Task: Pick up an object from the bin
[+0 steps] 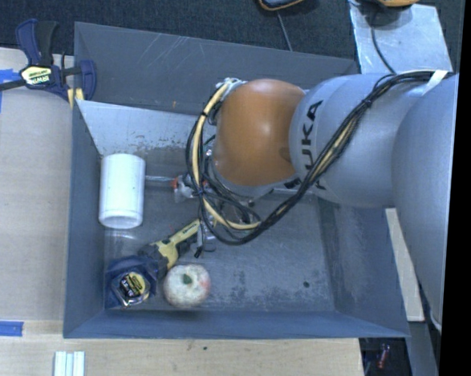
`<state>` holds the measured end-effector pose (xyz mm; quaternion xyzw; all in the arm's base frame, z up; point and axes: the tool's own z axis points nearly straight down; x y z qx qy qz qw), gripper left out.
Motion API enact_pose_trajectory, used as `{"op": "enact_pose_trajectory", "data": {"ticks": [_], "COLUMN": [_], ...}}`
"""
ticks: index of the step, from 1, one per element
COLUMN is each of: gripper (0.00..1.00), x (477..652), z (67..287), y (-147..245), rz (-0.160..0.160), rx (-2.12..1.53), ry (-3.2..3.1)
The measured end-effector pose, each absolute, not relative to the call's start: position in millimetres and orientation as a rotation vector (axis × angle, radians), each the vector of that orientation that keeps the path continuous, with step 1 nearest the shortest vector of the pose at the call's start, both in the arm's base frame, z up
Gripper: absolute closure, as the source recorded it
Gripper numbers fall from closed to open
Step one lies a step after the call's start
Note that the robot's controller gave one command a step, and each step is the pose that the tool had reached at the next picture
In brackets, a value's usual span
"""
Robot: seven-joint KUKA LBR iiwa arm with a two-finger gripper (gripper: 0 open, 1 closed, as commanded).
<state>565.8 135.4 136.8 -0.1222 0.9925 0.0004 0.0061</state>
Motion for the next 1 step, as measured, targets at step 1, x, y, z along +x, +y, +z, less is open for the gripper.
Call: {"op": "enact_pose_trajectory", "data": {"ticks": [1], "gripper": [0.0], "x": [559.8], "z": [99.1], "y": [171.0], "rz": [-0.004], "rx": [-0.958], "ry": [2.987]}}
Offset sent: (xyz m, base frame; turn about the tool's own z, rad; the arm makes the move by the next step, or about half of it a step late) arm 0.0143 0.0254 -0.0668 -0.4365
